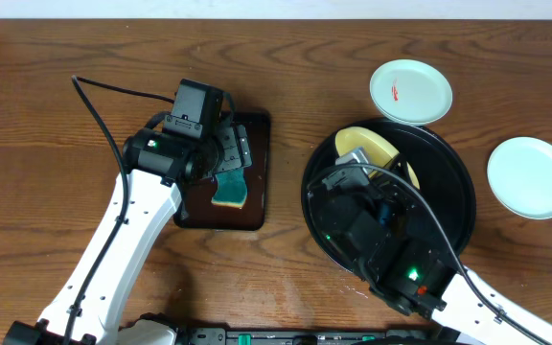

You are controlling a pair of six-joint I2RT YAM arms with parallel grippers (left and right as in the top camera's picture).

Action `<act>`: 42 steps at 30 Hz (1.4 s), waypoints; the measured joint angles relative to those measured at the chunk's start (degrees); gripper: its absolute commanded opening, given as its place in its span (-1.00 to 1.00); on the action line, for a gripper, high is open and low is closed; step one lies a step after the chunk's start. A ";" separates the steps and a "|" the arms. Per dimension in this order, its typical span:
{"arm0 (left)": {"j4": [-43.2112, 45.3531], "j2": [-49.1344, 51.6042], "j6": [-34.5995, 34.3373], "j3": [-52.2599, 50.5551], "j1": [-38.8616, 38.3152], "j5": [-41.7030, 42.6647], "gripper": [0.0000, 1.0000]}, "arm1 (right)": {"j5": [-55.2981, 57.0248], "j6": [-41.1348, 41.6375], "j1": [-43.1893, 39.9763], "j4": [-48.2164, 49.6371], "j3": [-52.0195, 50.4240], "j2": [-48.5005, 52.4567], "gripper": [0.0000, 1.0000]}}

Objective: Clean dirty plates on tray and stack at the side
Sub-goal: 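Lift the yellow plate upright off the round tray with the right gripper, then carry the yellow plate right and stack it on the pale green plate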

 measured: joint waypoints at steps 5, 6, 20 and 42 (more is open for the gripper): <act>0.00 0.00 0.00 0.00 0.00 0.00 0.67 | 1.90 -1.64 1.40 0.17 0.00 0.00 -0.98; 0.00 0.00 0.00 0.00 0.00 0.00 0.67 | 2.08 -1.79 1.44 0.20 0.00 0.00 -0.98; 0.00 0.00 0.00 0.00 0.00 0.00 0.67 | 2.95 -2.60 1.53 0.22 0.00 0.20 -0.98; 0.00 0.00 0.00 0.00 0.00 0.00 0.67 | -52.59 28.50 -43.71 -4.74 -0.09 1.16 -0.98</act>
